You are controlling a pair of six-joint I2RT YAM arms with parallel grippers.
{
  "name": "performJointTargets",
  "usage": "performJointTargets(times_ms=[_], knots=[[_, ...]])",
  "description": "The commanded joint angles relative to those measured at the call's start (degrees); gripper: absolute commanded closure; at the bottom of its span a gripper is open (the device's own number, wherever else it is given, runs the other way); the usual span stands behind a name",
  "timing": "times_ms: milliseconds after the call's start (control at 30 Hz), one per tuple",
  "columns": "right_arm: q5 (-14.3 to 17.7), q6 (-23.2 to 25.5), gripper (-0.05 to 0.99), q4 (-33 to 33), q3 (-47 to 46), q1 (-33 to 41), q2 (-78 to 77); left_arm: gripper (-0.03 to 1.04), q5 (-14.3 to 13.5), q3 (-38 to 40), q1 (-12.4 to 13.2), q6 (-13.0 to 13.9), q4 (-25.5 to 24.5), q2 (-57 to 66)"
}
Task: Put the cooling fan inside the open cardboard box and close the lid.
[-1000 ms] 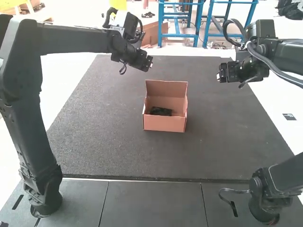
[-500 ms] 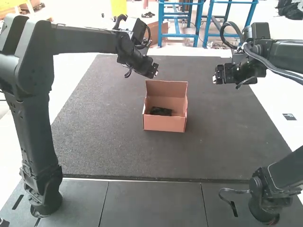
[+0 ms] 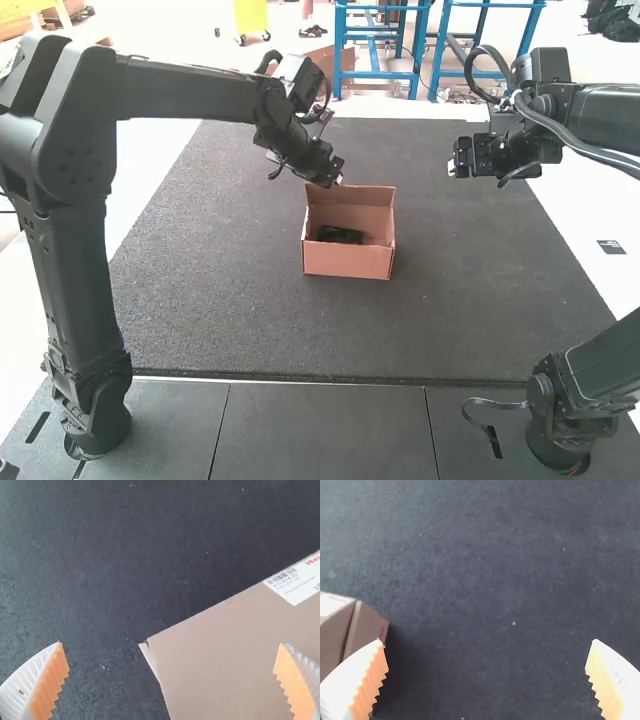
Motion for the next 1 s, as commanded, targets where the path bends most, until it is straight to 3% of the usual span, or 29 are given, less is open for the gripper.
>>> performJointTargets(times_ms=[0,667,800,967], knots=[[-0.7,0.6,0.03,0.2,1.7,-0.9,0.2,0.04,-0.2,-1.8,-0.2,0.0,-0.6,0.5],[-1.8,0.9,0.03,-2.1,1.6,-0.9,-0.1,0.04,-1.4,-13.4,0.0,0.3,8.9,1.2],[-1.9,1.1,0.03,-2.4,1.7,-0.7,-0.1,0.04,-1.9,-12.2,1.1,0.9,9.9,0.5],[-2.2,1.4,0.03,-2.9,1.7,-0.6,-0.1,0.04,-0.5,-3.7,2.6,0.5,6.1,-3.4]])
